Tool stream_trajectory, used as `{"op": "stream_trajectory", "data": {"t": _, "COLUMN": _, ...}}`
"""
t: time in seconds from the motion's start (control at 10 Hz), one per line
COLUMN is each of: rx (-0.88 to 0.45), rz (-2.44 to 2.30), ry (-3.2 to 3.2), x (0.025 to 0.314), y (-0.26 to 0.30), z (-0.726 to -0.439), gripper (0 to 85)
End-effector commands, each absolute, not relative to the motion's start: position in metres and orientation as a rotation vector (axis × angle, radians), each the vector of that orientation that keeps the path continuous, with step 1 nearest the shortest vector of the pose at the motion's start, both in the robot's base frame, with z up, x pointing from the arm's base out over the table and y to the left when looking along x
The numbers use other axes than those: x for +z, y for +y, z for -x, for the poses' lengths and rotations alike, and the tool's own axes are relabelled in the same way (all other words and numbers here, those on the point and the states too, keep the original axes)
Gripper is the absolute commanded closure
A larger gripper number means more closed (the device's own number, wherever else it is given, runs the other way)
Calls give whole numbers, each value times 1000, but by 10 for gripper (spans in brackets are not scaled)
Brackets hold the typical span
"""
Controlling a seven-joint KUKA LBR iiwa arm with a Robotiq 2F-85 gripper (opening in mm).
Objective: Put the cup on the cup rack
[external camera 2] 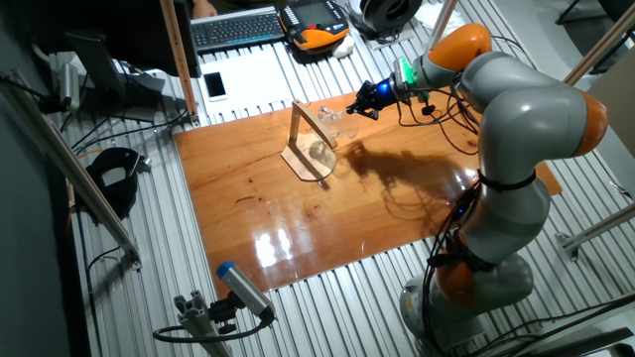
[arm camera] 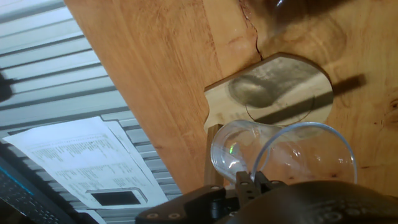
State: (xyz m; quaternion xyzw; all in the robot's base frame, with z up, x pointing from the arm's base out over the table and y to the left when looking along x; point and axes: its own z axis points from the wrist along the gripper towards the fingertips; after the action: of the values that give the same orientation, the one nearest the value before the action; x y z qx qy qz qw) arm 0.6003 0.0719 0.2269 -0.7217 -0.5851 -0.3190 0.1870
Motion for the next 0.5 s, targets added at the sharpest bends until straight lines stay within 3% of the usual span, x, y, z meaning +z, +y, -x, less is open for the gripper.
{"op": "stream_trajectory", "data": {"t": 0.0, "rx": -904, "rz": 2028, "ry": -1639, "x": 228, "y": 72, "z": -600, "gripper": 850}}
{"op": "stream_trajectory", "data": {"t": 0.4, "rx": -909, "rz": 2033, "ry": -1629, "x": 224, "y": 81, "z": -598, "gripper": 850}}
